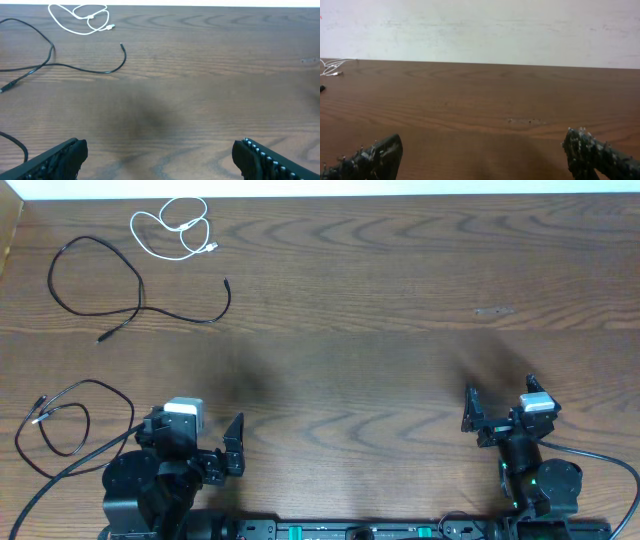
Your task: Untangle cables
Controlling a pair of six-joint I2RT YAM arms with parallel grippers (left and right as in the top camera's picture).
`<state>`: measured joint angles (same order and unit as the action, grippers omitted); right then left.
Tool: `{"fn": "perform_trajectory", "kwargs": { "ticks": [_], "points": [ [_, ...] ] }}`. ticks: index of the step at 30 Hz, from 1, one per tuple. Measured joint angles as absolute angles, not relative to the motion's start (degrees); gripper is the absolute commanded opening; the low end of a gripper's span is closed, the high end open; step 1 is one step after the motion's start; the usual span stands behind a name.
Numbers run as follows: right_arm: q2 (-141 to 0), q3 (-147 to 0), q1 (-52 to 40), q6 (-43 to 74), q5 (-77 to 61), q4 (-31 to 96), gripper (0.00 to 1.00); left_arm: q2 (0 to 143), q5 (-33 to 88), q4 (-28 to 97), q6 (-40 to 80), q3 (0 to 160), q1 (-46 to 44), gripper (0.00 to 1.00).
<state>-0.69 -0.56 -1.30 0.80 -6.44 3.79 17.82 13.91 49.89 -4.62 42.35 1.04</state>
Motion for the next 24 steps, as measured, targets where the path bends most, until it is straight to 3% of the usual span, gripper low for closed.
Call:
{"fn": "perform_trajectory", "kwargs": {
  "ticks": [9, 24],
  "points": [
    [-0.7, -0.6, -1.3, 0.8, -6.4, 3.8, 0.99, 16.0, 14.3, 47.6, -9.1, 39.3, 3.2, 0.98],
    [-0.7, -0.6, -1.3, 0.8, -6.4, 3.8, 0.99, 5.2, 18.1, 27.9, -10.2, 22.5, 3.6, 0.98]
  ]
}}
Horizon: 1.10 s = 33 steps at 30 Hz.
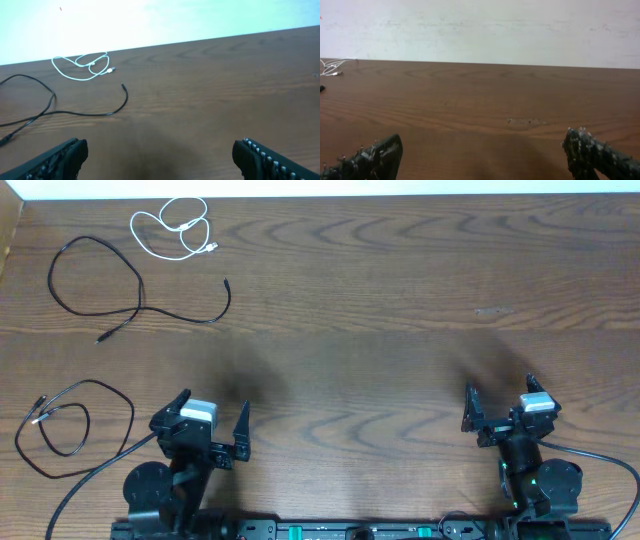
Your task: Untangle cables
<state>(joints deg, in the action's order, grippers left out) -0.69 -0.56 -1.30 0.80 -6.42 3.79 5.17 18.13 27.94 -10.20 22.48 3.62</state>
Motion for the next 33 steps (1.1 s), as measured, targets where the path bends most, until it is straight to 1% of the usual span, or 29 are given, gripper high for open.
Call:
{"fn": "perform_trajectory", "kwargs": {
  "ticks": [8, 15, 23, 26, 33],
  "points": [
    [-0.7, -0.6, -1.3, 0.8, -6.4, 3.8, 0.99, 0.8, 18.2, 18.1, -10.2, 16.2, 3.6, 0.98],
    [-0.7, -0.6, -1.3, 0.8, -6.4, 3.8, 0.99, 0.6, 18.2, 12.4, -10.1, 11.7, 3.1, 0.98],
    [-0.7, -0.6, -1.3, 0.8, -6.4, 3.8, 0.99, 0.6, 18.0, 0.0, -4.6, 3.3, 2.4, 0.98],
    [-0.7, -0.6, -1.3, 0.8, -6.4, 3.8, 0.99, 0.6, 17.2, -2.2, -1.6, 0.9, 2.4, 0.98],
    [-0.7, -0.6, -1.3, 0.8, -6.4, 3.8, 0.99, 0.6, 12.6, -2.4, 2.9, 0.3, 1.2, 0.98]
  ]
}}
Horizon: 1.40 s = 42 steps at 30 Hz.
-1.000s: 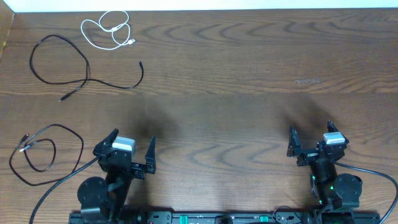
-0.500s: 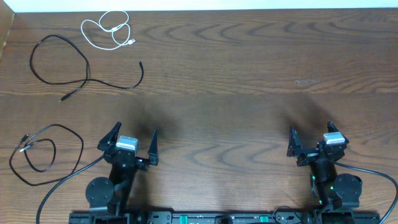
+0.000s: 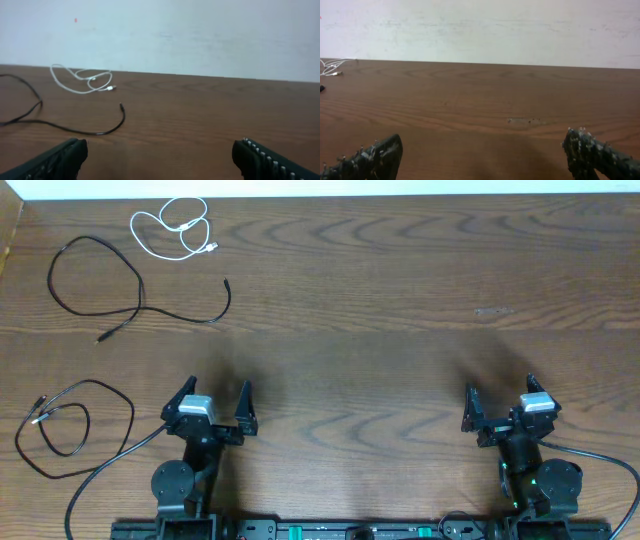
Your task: Untangle cables
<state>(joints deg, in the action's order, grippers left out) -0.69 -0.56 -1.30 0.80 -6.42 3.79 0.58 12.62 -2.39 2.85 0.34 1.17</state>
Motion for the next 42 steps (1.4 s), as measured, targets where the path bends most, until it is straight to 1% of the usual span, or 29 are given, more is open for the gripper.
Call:
{"fn": "perform_trajectory", "kwargs": {
  "ticks": [6, 16, 29, 42],
  "points": [
    [-0.7, -0.6, -1.3, 0.8, -6.4, 3.8, 0.99, 0.6, 9.9, 0.8, 4.1, 1.0, 0.8, 0.97],
    [-0.7, -0.6, -1.3, 0.8, -6.4, 3.8, 0.99, 0.6, 8.7, 1.2, 1.0, 1.1, 0.8, 0.97],
    [-0.7, -0.6, -1.3, 0.8, -6.4, 3.8, 0.99, 0.6, 5.6, 1.7, 0.1, 1.2, 0.8, 0.98],
    [-0.7, -0.6, -1.3, 0.8, -6.4, 3.8, 0.99, 0.6, 5.6, 1.7, 0.0, 1.2, 0.8, 0.98]
  ]
}}
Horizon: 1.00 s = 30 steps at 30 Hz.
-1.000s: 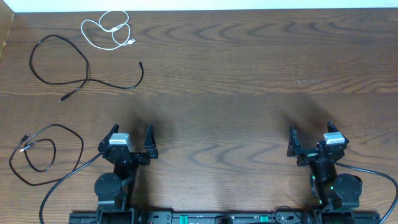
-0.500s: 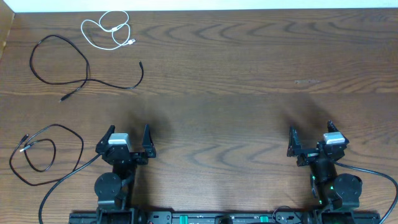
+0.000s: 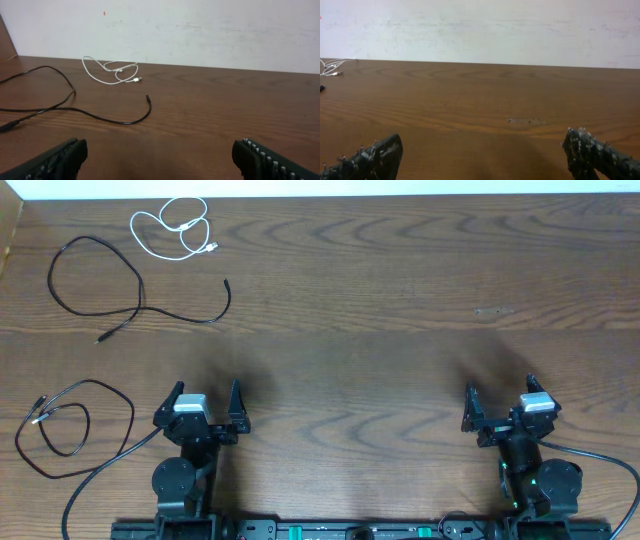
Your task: Untangle cables
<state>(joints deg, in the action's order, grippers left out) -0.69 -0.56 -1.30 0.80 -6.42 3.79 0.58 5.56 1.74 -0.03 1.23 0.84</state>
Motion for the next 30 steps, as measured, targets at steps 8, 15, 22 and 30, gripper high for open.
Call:
{"fn": "perform_trajectory", "kwargs": {
  "ticks": [8, 15, 22, 30],
  "points": [
    [-0.7, -0.6, -1.3, 0.8, -6.4, 3.8, 0.99, 0.6, 5.1, 1.8, 0.0, 1.2, 0.8, 0.98],
    [-0.7, -0.6, -1.3, 0.8, -6.4, 3.8, 0.99, 0.6, 4.8, 1.8, 0.0, 1.2, 0.8, 0.98],
    [-0.7, -0.6, -1.3, 0.8, -6.4, 3.8, 0.99, 0.6, 4.8, 1.8, 0.0, 1.2, 0.8, 0.98],
    [-0.7, -0.6, -1.3, 0.8, -6.4, 3.8, 0.99, 0.6, 4.8, 1.8, 0.0, 1.2, 0.8, 0.98]
  ]
}}
